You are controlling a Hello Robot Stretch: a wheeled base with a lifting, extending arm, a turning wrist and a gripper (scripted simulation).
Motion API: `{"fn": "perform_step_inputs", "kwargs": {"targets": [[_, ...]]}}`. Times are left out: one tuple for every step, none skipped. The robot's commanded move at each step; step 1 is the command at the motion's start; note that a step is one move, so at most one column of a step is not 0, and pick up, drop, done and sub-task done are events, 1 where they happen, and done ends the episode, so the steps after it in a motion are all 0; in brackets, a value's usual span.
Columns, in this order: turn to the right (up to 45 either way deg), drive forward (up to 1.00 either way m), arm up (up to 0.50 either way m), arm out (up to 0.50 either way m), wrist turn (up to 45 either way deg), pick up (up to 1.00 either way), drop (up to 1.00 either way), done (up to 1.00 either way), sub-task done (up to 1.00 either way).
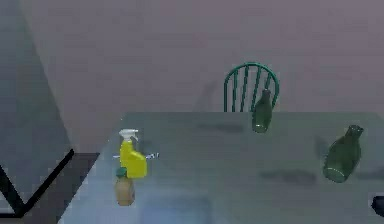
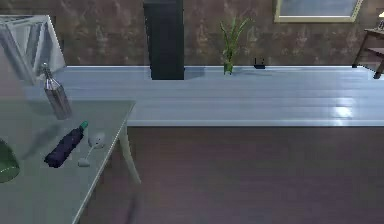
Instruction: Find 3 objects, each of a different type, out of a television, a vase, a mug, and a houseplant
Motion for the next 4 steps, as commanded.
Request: {"fn": "perform_step_inputs", "kwargs": {"targets": [[-45.0, 0.0, 0.0, 0.0, 0.0, 0.0, 0.0, 0.0, 0.0], [-45.0, 0.0, 0.0, 0.0, 0.0, 0.0, 0.0, 0.0, 0.0], [-45.0, 0.0, 0.0, 0.0, 0.0, 0.0, 0.0, 0.0, 0.0], [-42.0, 0.0, 0.0, 0.0, 0.0, 0.0, 0.0, 0.0, 0.0]]}}
